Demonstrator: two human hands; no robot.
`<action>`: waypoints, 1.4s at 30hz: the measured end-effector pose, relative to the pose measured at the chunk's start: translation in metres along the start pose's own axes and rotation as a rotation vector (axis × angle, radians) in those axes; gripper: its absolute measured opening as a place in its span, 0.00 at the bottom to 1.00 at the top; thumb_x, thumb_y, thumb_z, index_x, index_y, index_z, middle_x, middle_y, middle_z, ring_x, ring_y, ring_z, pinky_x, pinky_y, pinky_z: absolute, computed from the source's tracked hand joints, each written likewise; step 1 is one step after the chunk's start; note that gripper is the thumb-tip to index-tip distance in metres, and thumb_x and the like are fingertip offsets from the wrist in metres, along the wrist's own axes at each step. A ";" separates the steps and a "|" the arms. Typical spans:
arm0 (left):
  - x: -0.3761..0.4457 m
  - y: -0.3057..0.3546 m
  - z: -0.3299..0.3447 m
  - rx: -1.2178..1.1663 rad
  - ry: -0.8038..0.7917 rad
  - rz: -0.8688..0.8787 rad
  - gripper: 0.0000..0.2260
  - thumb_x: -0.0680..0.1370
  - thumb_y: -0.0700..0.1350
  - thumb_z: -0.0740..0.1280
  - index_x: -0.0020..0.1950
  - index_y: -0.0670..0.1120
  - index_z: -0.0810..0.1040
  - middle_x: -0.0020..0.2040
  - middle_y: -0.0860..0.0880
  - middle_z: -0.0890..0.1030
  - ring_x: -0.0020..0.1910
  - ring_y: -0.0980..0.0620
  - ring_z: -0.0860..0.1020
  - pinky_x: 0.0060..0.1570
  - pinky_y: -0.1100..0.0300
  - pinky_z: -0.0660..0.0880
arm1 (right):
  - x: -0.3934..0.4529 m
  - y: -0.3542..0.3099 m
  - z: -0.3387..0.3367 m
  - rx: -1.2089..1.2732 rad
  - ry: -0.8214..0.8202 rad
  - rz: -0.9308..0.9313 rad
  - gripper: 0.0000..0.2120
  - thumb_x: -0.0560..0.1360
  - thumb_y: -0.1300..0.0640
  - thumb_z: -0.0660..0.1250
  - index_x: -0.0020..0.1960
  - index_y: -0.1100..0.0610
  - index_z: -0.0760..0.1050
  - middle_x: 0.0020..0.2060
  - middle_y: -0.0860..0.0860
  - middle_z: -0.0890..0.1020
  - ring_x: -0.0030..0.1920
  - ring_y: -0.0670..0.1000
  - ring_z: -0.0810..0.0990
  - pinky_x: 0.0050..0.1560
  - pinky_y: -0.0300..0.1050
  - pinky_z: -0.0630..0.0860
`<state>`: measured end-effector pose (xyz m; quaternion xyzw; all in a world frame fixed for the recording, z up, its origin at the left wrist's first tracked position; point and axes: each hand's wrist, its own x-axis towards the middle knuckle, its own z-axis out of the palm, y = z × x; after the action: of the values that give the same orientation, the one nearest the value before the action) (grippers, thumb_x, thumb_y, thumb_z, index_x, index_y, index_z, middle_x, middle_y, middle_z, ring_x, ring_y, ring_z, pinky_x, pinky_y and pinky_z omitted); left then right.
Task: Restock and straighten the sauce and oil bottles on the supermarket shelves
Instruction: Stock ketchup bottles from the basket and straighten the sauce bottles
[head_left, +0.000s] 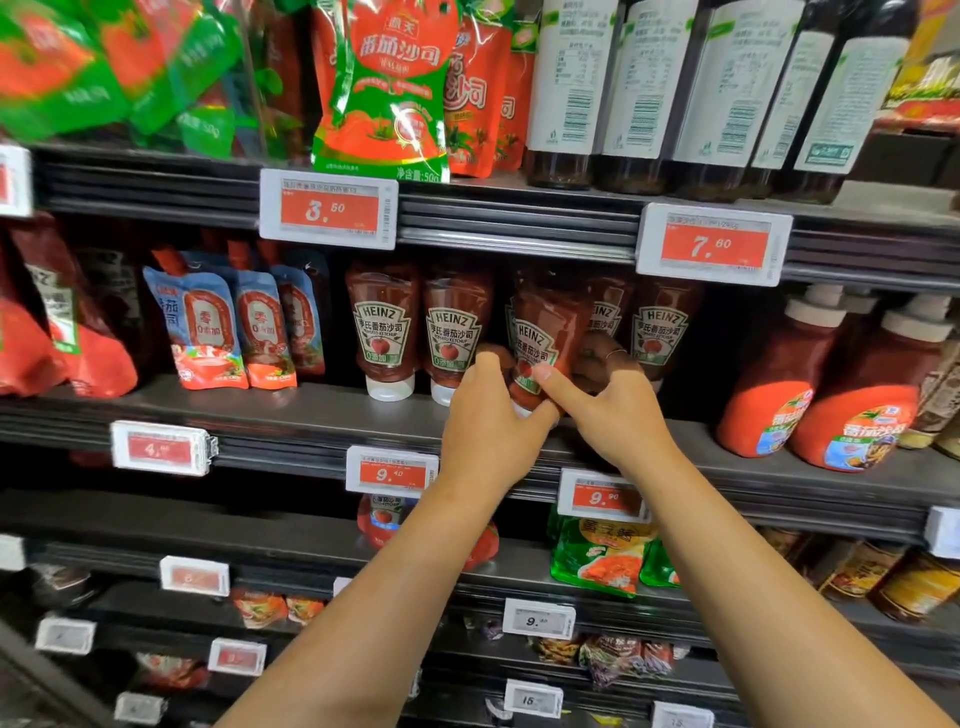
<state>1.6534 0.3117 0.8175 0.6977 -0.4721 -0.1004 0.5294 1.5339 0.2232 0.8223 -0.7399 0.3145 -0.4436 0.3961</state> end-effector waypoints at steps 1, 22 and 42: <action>-0.001 -0.001 0.000 -0.011 -0.007 0.014 0.19 0.71 0.53 0.76 0.51 0.50 0.68 0.50 0.50 0.79 0.49 0.51 0.79 0.47 0.46 0.81 | -0.001 0.001 -0.001 -0.013 -0.004 0.004 0.20 0.73 0.42 0.75 0.61 0.48 0.78 0.52 0.46 0.87 0.53 0.45 0.85 0.57 0.53 0.82; 0.034 -0.045 -0.069 0.253 0.246 -0.200 0.49 0.60 0.67 0.80 0.67 0.36 0.69 0.66 0.37 0.70 0.62 0.41 0.74 0.53 0.54 0.73 | -0.002 -0.005 0.004 -0.500 0.077 0.034 0.30 0.74 0.41 0.74 0.66 0.59 0.72 0.39 0.48 0.82 0.37 0.46 0.79 0.33 0.30 0.71; 0.039 -0.047 -0.071 0.219 0.224 -0.231 0.46 0.66 0.64 0.79 0.71 0.35 0.68 0.67 0.38 0.70 0.63 0.43 0.72 0.57 0.54 0.73 | 0.006 -0.004 0.019 -0.536 0.010 0.057 0.40 0.78 0.44 0.70 0.81 0.51 0.52 0.53 0.60 0.82 0.54 0.63 0.78 0.48 0.46 0.73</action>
<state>1.7460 0.3269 0.8221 0.8075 -0.3351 -0.0305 0.4845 1.5540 0.2262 0.8230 -0.8071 0.4432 -0.3368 0.1967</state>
